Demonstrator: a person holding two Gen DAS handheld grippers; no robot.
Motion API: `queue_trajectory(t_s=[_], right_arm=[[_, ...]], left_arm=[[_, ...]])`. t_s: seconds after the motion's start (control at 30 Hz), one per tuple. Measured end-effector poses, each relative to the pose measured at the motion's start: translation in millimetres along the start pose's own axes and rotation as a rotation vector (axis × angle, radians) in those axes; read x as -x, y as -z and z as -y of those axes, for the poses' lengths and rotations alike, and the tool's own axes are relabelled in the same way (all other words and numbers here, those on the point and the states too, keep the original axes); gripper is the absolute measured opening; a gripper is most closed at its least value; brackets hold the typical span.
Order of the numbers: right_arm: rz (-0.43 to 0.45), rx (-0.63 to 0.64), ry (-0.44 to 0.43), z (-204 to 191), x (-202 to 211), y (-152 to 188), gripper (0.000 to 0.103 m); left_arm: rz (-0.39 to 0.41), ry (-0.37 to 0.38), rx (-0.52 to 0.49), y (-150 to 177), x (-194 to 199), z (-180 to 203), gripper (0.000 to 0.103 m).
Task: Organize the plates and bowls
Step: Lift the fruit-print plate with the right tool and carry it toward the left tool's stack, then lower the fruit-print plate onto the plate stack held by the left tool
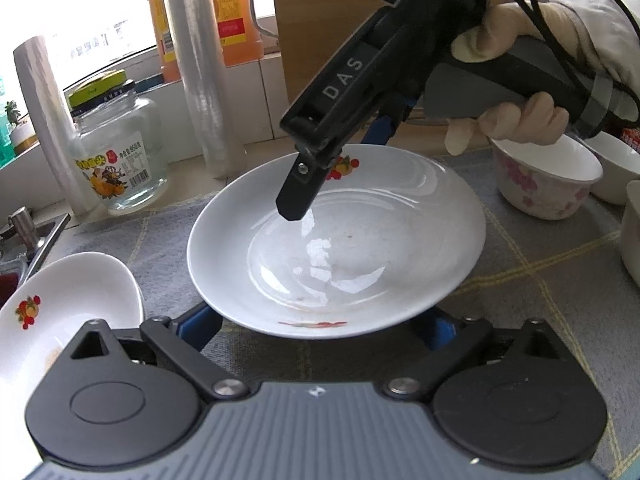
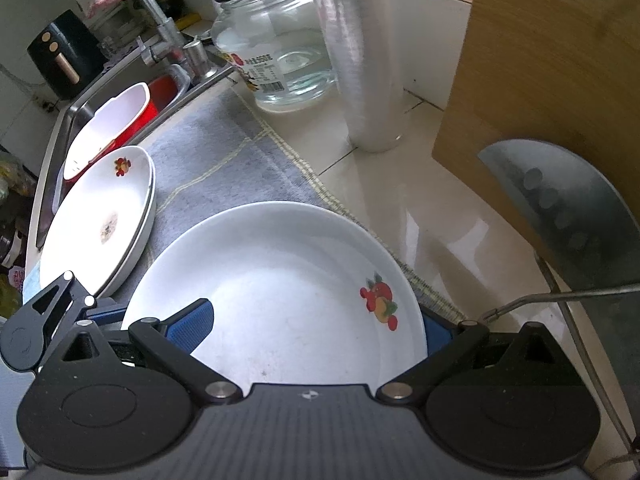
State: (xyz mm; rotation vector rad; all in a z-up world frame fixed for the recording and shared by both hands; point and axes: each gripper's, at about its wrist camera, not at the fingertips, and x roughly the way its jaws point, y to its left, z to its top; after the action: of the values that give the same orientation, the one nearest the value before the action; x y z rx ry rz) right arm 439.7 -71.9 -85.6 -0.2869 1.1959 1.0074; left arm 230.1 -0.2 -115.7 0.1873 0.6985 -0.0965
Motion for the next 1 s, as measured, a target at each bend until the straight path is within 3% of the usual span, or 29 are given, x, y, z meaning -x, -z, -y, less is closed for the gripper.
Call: queue_trajectory(t_s=[0.5, 1.0], right_arm=[[0.033, 0.018, 0.023, -26.4, 28.0, 6.7, 0.103], [0.068, 0.069, 0.038, -82.4, 46.8, 4.8, 0.103]], left_arm=[[0.021, 0.014, -0.011, -3.1, 28.3, -3.4, 0.099], [0.054, -0.016, -0.015, 9.5, 70.4, -18.8, 0.099]])
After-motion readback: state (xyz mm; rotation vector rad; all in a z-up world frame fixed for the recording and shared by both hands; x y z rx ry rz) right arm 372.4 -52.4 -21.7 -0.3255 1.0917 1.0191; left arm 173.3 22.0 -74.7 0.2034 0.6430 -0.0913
